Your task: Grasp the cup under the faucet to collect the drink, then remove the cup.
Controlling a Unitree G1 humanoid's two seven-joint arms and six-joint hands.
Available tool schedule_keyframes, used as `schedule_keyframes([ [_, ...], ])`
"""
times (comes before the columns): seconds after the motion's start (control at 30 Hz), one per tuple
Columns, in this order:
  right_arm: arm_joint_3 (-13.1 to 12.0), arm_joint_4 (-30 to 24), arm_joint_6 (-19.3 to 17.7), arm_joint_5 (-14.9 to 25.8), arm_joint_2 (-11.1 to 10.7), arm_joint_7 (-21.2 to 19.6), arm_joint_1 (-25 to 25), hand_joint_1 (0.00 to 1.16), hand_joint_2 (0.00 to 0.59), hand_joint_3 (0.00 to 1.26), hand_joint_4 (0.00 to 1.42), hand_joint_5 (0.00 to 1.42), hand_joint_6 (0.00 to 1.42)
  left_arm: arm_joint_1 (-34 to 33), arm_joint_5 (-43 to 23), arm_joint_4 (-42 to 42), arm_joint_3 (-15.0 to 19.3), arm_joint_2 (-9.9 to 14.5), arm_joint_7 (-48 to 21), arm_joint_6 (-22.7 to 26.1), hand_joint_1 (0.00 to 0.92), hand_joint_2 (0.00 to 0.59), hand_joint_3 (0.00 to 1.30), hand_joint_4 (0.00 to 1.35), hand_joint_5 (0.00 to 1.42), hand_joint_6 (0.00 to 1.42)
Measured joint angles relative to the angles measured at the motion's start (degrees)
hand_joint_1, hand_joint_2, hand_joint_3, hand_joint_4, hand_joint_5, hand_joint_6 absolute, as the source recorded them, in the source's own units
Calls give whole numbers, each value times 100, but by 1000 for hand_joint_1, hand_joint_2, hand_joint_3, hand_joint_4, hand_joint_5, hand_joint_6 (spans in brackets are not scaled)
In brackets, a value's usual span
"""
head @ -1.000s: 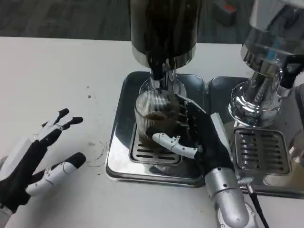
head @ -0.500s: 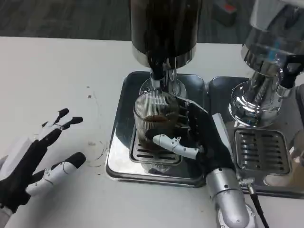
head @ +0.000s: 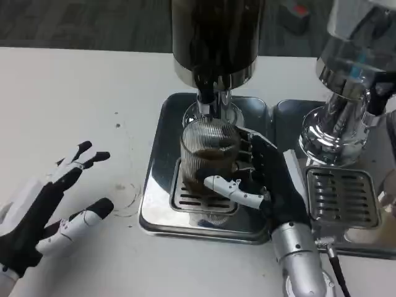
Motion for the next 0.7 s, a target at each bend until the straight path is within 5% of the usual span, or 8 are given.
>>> schedule_keyframes([
  [0.7, -7, -428, -14, -122, -2, -208, 284, 1060, 239, 419, 532, 558, 746, -76, 0, 25, -9, -38, -69, 1, 0, 112, 189, 0, 133, 0],
])
